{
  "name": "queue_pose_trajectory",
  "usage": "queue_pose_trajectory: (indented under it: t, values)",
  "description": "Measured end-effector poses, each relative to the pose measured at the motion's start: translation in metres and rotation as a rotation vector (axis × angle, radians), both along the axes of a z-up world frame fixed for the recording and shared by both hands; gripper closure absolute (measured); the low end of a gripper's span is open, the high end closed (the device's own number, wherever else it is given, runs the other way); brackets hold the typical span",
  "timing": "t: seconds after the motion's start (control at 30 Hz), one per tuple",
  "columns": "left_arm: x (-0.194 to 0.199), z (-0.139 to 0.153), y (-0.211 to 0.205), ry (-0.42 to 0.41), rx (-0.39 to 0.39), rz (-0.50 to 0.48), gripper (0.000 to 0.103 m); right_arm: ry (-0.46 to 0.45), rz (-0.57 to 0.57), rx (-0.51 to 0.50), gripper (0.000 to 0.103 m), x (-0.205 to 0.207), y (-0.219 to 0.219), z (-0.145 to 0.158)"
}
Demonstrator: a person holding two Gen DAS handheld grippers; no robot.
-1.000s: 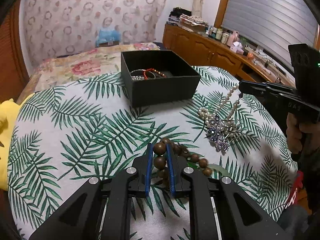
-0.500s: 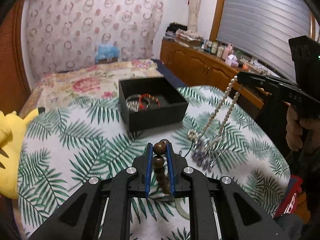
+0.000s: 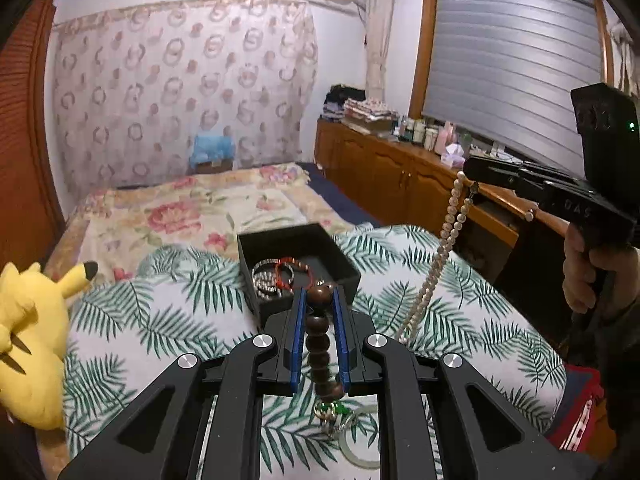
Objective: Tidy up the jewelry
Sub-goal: 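Carry the wooden bracelet and pearl strand over the black box and open both grippers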
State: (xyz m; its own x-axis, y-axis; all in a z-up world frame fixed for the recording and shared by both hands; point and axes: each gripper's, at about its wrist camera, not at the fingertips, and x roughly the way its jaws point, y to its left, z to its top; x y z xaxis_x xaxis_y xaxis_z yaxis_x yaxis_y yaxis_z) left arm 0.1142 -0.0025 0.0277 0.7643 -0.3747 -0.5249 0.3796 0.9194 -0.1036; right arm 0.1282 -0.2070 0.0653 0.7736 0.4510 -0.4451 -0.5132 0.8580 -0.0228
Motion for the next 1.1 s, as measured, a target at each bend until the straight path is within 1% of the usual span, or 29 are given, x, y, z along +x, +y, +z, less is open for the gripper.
queue_pose_trajectory:
  t: [0.1,0.13,0.27,0.5,0.73,0.93,1.1]
  values:
    - [0.001,0.010,0.002,-0.018,-0.001,0.000,0.091,-0.015,-0.003,-0.004,0.092,0.001,0.001,0.007]
    - [0.002,0.012,0.001,-0.021,-0.001,0.000,0.091,-0.021,-0.002,-0.005,0.095,0.002,0.001,0.010]
    - [0.007,0.019,0.002,-0.034,0.004,-0.001,0.091,-0.031,0.003,-0.004,0.095,0.007,0.001,0.017]
    - [0.022,0.025,0.003,-0.039,0.007,0.006,0.091,-0.023,0.018,-0.005,0.095,0.022,0.007,0.018]
    - [0.044,0.038,0.004,-0.064,0.016,0.013,0.091,-0.078,0.036,0.005,0.095,0.039,0.017,0.046]
    - [0.071,0.041,0.005,-0.063,0.018,0.018,0.091,-0.123,0.059,0.001,0.095,0.065,0.031,0.069]
    - [0.087,0.036,0.004,-0.044,0.023,0.017,0.091,-0.112,0.064,0.005,0.095,0.092,0.041,0.069]
